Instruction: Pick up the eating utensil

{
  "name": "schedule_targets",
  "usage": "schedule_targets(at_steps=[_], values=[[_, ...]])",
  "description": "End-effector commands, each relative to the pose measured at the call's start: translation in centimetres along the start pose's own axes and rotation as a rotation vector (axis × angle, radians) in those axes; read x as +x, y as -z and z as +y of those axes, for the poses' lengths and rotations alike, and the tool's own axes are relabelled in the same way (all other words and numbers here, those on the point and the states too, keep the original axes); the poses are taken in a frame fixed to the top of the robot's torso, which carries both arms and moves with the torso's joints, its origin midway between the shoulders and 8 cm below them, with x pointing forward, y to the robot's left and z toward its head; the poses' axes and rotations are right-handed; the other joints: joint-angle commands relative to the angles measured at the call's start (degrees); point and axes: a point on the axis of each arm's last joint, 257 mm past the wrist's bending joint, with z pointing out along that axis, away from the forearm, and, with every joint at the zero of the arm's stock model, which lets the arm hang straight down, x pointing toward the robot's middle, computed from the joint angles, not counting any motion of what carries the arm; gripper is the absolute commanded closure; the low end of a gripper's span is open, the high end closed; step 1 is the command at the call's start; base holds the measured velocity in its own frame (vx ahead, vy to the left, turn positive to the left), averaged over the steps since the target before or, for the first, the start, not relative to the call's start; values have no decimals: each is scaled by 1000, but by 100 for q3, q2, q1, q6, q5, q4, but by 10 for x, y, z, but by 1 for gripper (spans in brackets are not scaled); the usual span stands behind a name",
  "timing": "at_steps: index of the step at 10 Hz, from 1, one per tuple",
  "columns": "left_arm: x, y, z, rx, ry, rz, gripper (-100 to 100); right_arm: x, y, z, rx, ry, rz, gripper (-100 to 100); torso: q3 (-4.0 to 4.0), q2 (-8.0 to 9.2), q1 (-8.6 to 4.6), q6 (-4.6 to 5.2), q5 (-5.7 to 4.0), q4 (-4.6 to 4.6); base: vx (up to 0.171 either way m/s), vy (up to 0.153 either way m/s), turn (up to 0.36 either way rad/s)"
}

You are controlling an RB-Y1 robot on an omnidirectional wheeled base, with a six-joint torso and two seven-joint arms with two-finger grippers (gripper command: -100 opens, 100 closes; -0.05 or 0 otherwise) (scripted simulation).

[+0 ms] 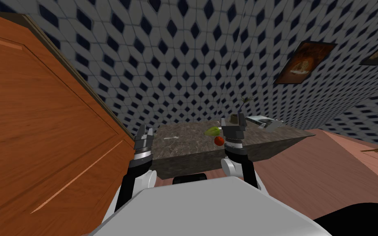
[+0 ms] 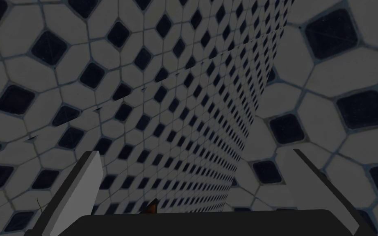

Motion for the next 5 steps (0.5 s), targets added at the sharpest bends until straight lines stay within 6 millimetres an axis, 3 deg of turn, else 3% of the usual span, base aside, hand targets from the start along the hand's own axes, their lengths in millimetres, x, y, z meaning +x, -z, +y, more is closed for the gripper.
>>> schedule_targets(at_steps=[1, 5], values=[[3, -1, 7, -12, -8, 29, -100, 0, 0, 0, 0, 0, 0, 0, 0, 0, 0, 0, 0, 0, -29, 0, 27], [8, -10, 50, -86, -34, 110, -100, 0, 0, 0, 0, 0, 0, 0, 12, 22, 4, 0, 1, 5, -56, 0, 44]])
